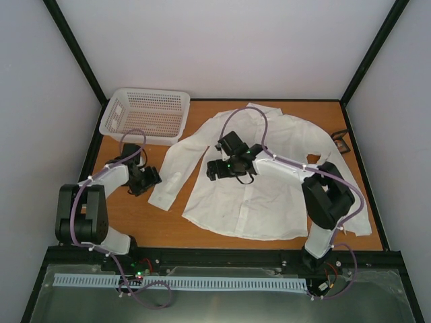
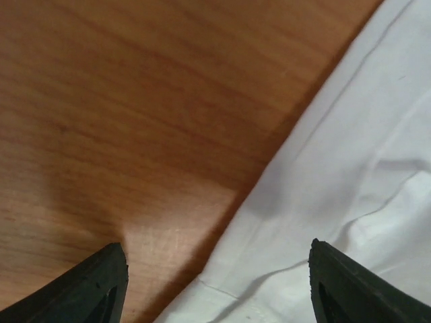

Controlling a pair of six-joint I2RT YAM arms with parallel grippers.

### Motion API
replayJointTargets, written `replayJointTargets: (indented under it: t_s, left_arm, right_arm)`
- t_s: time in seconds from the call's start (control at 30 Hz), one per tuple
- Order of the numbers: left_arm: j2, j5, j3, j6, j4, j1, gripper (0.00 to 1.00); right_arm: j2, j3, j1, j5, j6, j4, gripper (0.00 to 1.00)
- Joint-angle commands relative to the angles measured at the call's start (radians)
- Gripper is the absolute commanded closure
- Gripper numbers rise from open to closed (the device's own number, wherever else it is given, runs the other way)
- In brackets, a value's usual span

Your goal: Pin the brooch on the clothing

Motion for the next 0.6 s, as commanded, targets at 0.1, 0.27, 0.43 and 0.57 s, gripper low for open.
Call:
replayJointTargets:
  t_s: [0.1, 0.27, 0.43, 0.57]
  left_arm:
    - [0.061, -0.025, 0.006, 0.025, -0.031, -0.085, 0.28]
    - [0.116, -0.098, 0.021, 0.019, -0.055, -0.161, 0.47]
    - [0.091, -0.226, 0.052, -0.001, -0.082, -0.21, 0.89]
    - [0.01, -0.333, 0.081, 0.042, -0.065, -0.24, 0.99]
  right_arm:
    - [-0.147, -0.011, 0.013, 0.06, 0.041, 0.057, 0.03]
    - [-0.178, -0.039, 0.013, 0.034, 0.064, 0.083, 0.02]
    - [-0.21, -0.077, 0.013, 0.048, 0.076, 0.091, 0.03]
    - [-0.235, -0.112, 0.013, 0.049, 0.094, 0.122, 0.02]
